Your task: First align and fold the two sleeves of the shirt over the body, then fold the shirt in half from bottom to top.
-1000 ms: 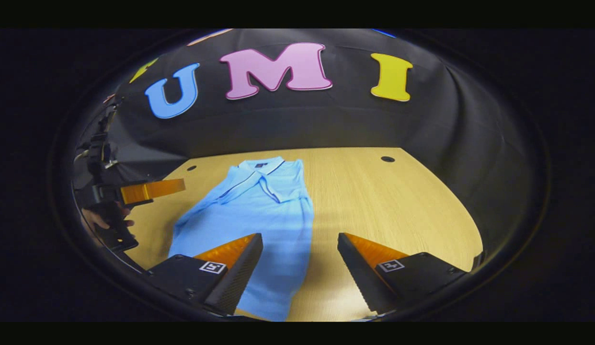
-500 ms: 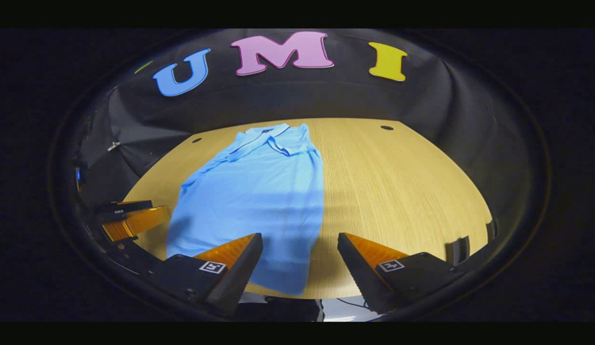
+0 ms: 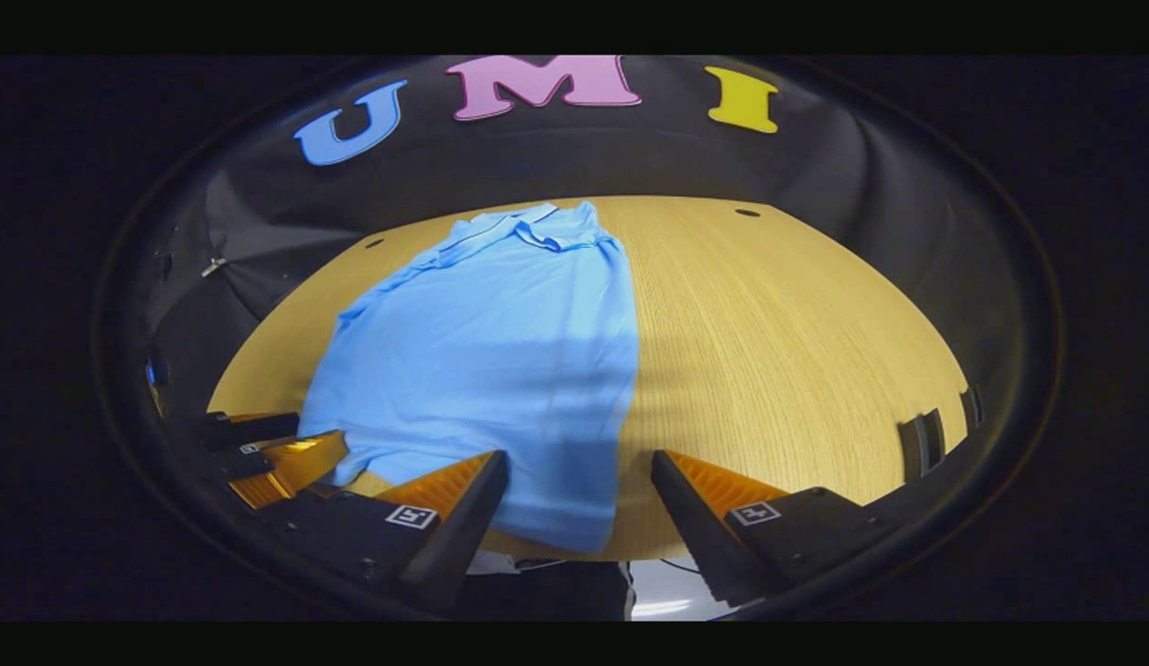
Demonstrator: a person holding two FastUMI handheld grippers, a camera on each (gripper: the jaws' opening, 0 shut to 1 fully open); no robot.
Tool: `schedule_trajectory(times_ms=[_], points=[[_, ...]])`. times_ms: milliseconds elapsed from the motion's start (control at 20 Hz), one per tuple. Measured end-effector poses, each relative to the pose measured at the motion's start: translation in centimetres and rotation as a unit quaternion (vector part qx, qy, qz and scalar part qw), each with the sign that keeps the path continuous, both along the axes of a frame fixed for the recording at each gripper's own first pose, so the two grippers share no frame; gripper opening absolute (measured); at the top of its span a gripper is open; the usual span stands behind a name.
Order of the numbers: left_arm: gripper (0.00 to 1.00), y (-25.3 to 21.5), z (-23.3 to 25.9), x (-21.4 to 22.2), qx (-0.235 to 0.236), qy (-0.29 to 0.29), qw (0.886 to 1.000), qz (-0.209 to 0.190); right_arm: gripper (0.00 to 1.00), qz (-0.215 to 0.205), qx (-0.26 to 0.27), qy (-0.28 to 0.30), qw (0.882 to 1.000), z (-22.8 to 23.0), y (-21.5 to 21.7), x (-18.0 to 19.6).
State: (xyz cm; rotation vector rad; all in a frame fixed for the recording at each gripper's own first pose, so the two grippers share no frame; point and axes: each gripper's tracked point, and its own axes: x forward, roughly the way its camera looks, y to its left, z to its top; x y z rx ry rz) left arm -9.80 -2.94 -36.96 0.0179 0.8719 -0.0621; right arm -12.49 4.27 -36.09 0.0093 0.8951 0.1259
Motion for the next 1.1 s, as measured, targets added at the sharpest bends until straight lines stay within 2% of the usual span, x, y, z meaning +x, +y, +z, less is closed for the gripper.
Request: schedule_trajectory(times_ms=[50,100,150,250,300,350,400,450,500,550,800,950,1100], points=[[0.98,0.4,-0.2,0.0,0.015,-0.001,1.0,-0.004,0.99,0.006,-0.013,0.006,1.0,-0.4,0.0,-0.1],[0.98,-0.1,-0.1,0.2,0.011,-0.007,1.0,-0.011,0.97,0.014,-0.028,0.002,0.999,-0.3,-0.1,-0.2],[0.84,-0.6,-0.4,0.2,0.013,-0.003,1.0,-0.012,0.95,0.022,-0.023,0.004,0.999,-0.4,0.3,-0.4],[0.69,-1.2,-0.2,0.1,0.011,-0.003,1.0,-0.022,0.65,0.024,-0.022,0.012,0.999,-0.2,0.7,-0.5],[0.68,-1.4,-0.3,0.2,0.009,-0.003,1.0,-0.026,0.5,0.028,-0.017,0.018,0.999,-0.4,0.8,-0.6],[0.51,-1.6,-0.2,0.2,0.006,-0.002,1.0,-0.027,0.45,0.019,-0.007,0.024,1.0,-0.3,0.8,-0.8],[0.33,-1.8,-0.3,0.4,0.005,-0.003,1.0,-0.026,0.1,0.005,0.008,0.028,1.0,-0.2,0.6,-0.7],[0.19,-1.9,-0.2,0.3,0.011,-0.002,1.0,-0.028,0.14,0.0,0.019,0.035,0.999,-0.2,0.7,-0.7],[0.14,-2.2,-0.2,0.3,0.013,0.001,0.999,-0.034,0.07,0.007,0.027,0.045,0.999,-0.4,1.0,-0.6],[0.08,-2.4,-0.2,0.3,0.009,0.007,0.999,-0.039,0.07,0.016,0.031,0.053,0.998,-0.4,1.1,-0.5],[0.06,-2.5,0.8,0.8,-0.013,0.028,0.999,-0.036,0.07,0.03,0.07,0.072,0.994,0.6,1.4,0.1],[0.06,-2.9,3.9,2.3,-0.033,0.014,0.999,-0.031,0.07,0.036,0.077,0.052,0.995,3.1,1.0,2.4],[0.06,-2.9,7.7,5.3,-0.036,-0.009,0.999,-0.029,0.07,0.044,0.091,0.026,0.995,6.3,1.6,6.4]])
